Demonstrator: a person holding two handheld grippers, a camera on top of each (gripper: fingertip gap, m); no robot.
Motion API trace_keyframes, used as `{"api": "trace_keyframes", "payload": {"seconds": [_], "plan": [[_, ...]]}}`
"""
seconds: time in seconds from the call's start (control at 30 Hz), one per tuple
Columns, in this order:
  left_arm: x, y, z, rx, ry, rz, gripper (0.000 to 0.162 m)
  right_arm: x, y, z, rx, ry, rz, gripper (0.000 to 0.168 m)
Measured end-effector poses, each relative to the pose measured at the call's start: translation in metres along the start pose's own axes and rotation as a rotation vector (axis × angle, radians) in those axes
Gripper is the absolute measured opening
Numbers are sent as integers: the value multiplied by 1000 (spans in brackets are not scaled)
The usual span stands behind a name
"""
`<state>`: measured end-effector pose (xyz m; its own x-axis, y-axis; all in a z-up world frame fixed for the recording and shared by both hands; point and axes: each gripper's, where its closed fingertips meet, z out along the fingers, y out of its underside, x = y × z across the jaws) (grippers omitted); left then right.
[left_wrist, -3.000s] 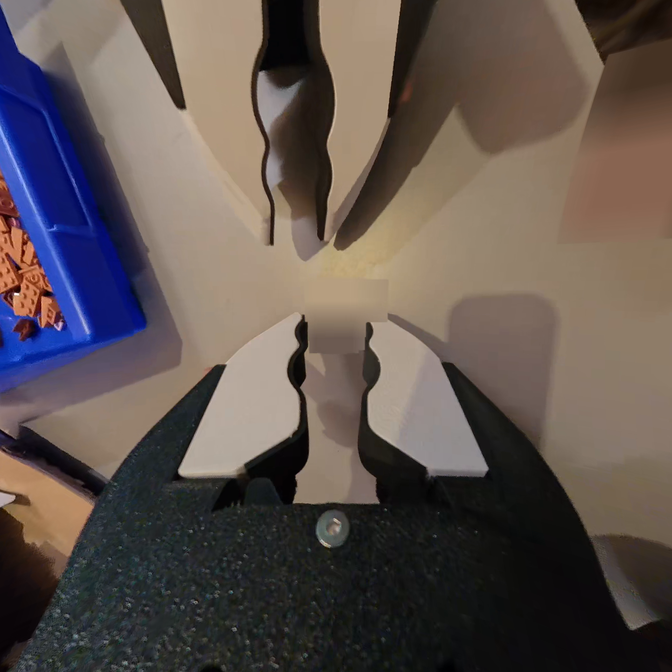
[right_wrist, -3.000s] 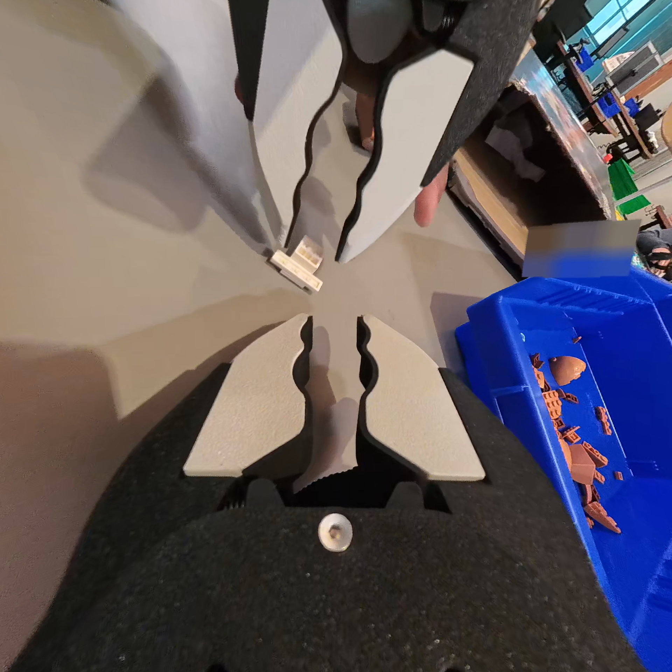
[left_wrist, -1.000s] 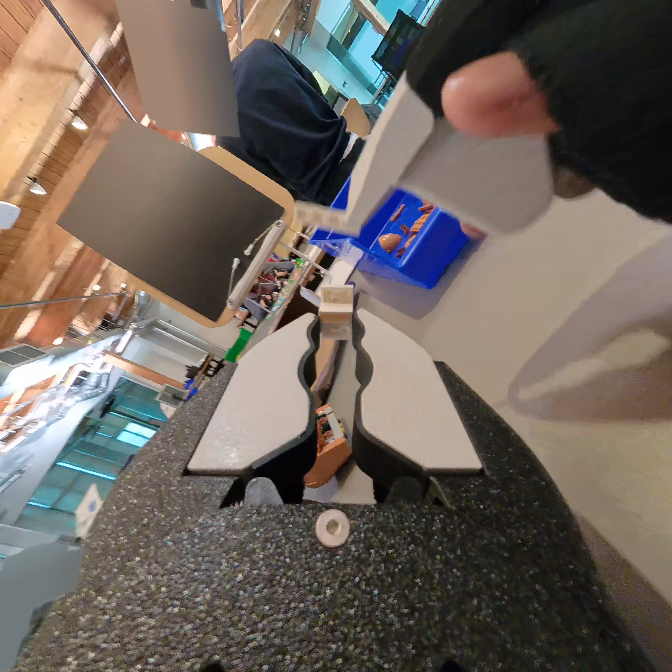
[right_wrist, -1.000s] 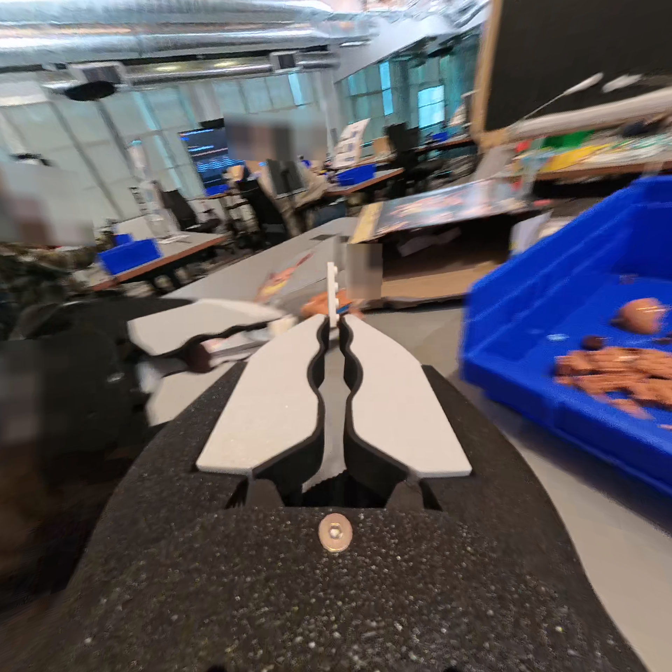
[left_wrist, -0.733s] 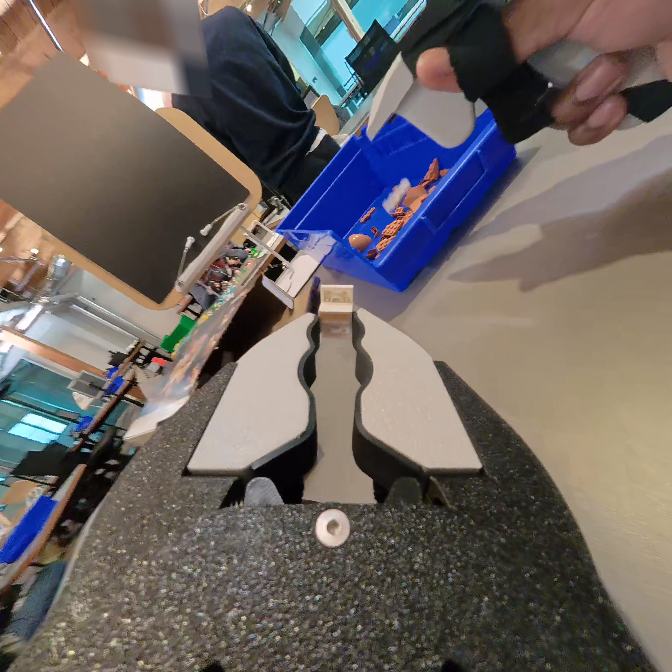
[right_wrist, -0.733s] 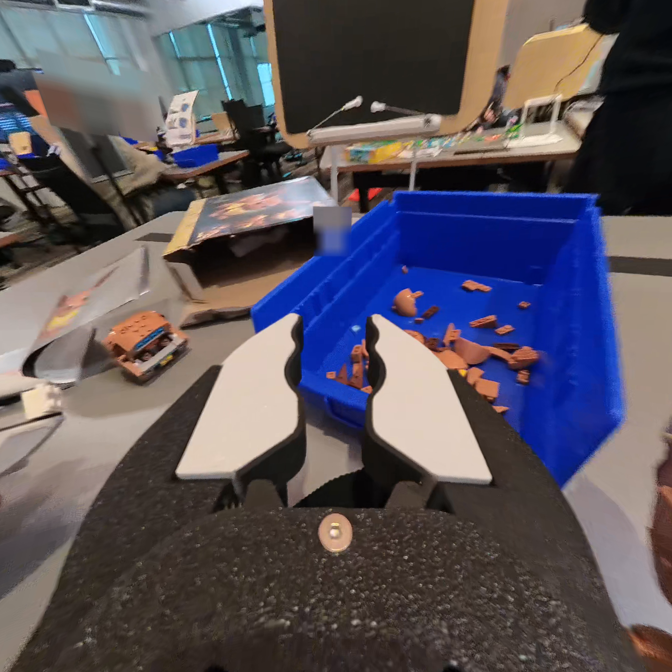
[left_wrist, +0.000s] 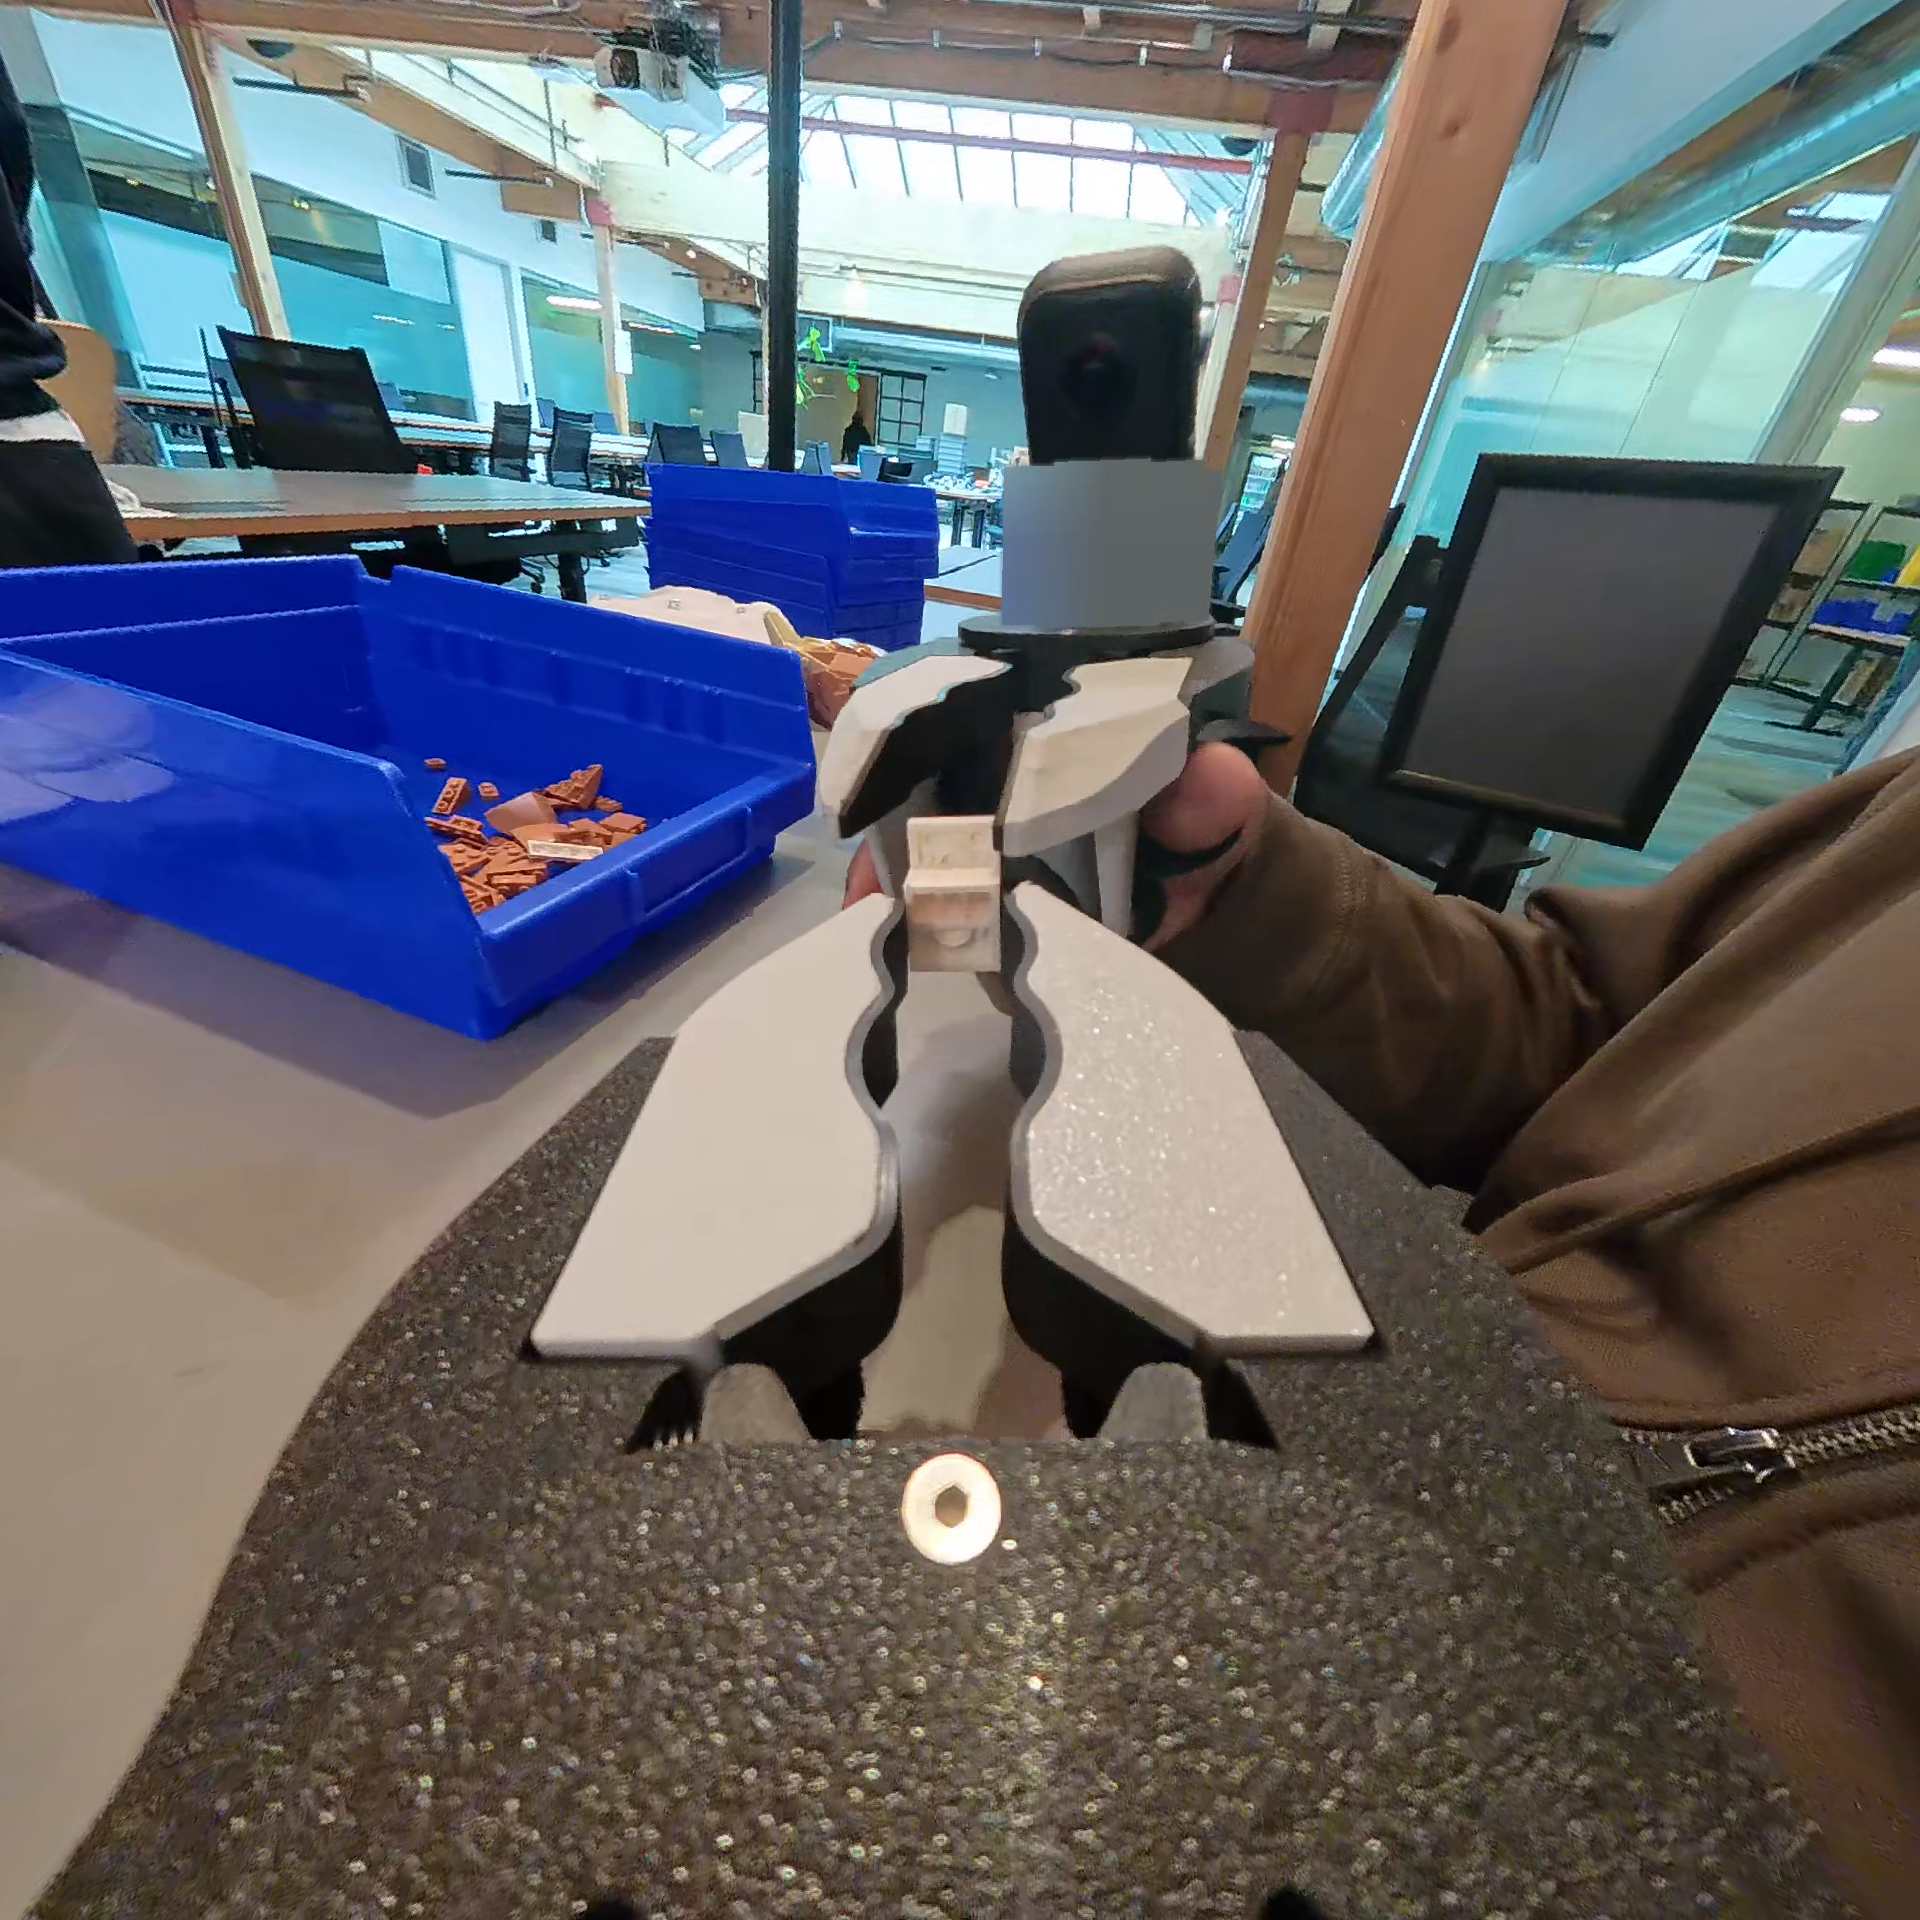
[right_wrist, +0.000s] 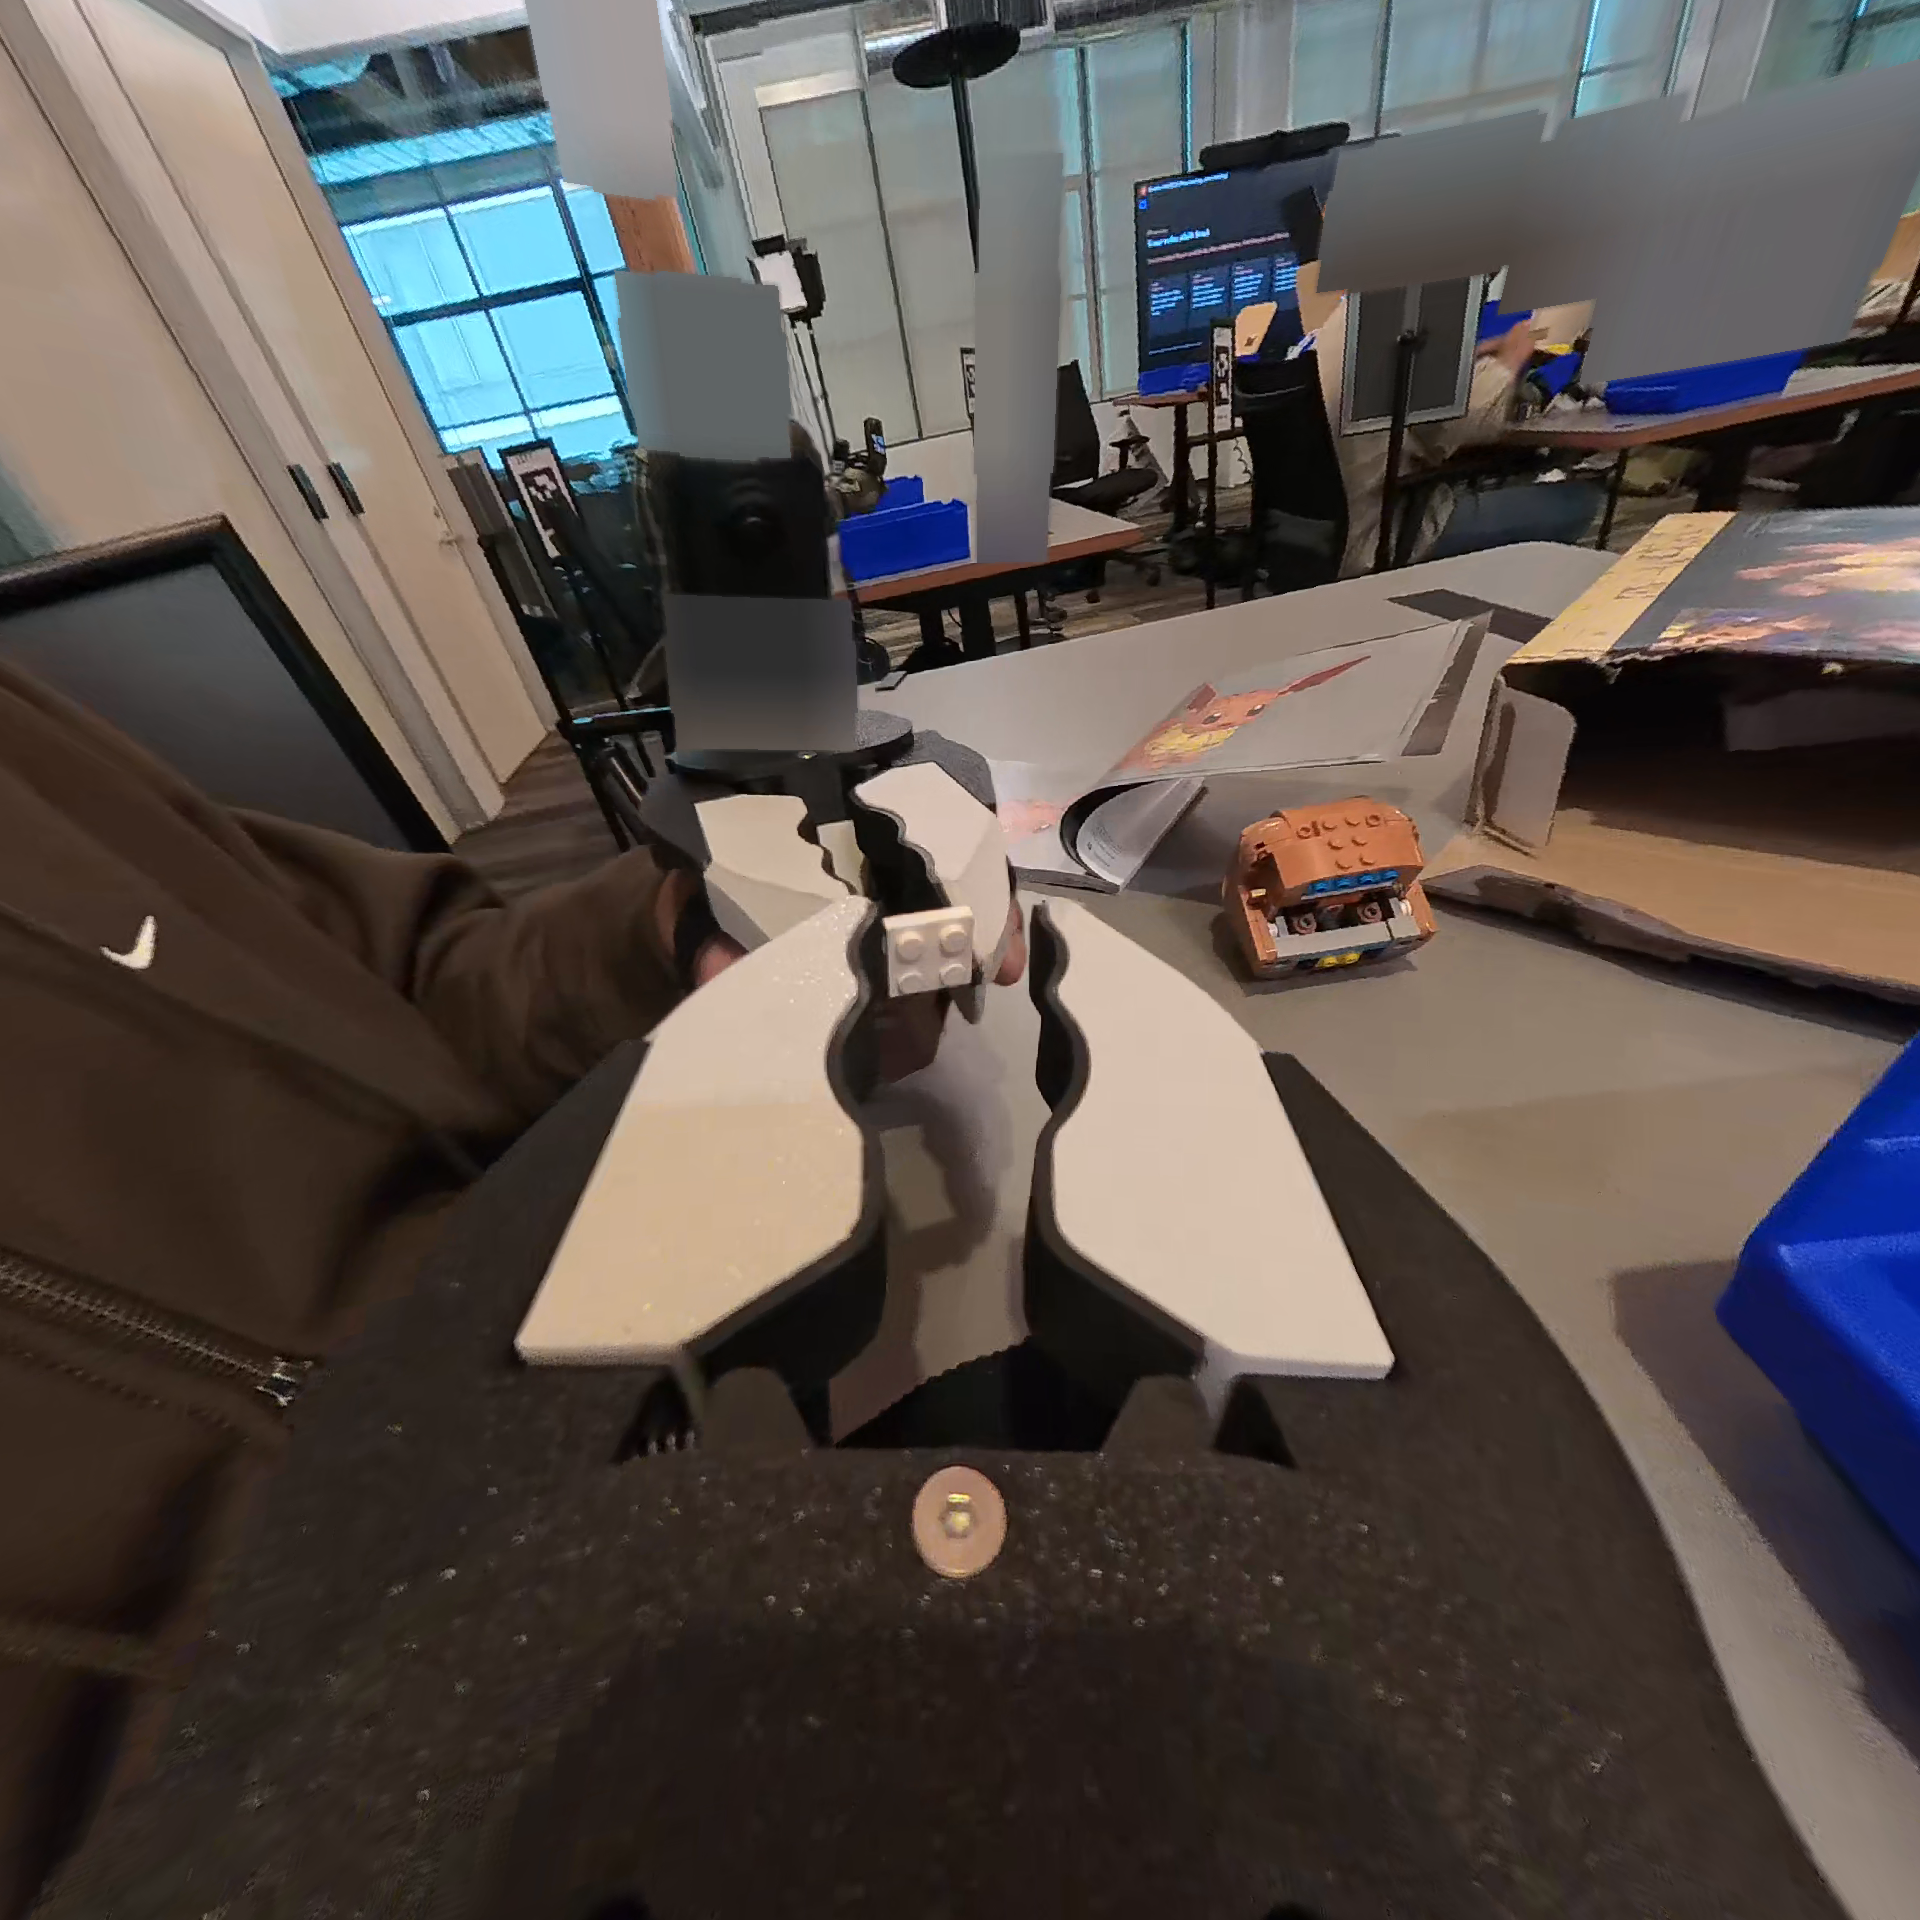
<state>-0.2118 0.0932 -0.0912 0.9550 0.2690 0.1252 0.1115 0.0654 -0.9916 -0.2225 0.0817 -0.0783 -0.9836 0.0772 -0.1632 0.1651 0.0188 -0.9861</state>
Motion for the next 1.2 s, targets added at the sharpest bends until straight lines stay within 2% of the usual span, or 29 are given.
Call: {"api": "trace_keyframes", "payload": {"seconds": [0.23,0.37,0.5,0.57,0.77,0.97,1.07,1.2], "plan": [[1,2,2,-31,-40,95,17,-7,2,-1,-4,-61,46,16],[2,-2,1,0,-26,74,17,-7,-1,-2,25,-75,95,15],[2,-7,-1,50,-5,1,17,-2,-11,-2,129,-72,224,15],[0,-8,-1,65,-11,-20,23,5,-13,-2,180,-58,301,15],[-4,-4,2,43,-34,-44,29,15,-13,1,273,-44,460,15],[-8,-1,5,30,-55,-62,28,9,-11,8,290,-67,490,15],[-10,-5,1,58,-63,-64,19,9,-11,9,296,-68,496,15],[-7,-9,-1,82,-29,-87,18,5,-13,8,303,-84,477,15]]}}
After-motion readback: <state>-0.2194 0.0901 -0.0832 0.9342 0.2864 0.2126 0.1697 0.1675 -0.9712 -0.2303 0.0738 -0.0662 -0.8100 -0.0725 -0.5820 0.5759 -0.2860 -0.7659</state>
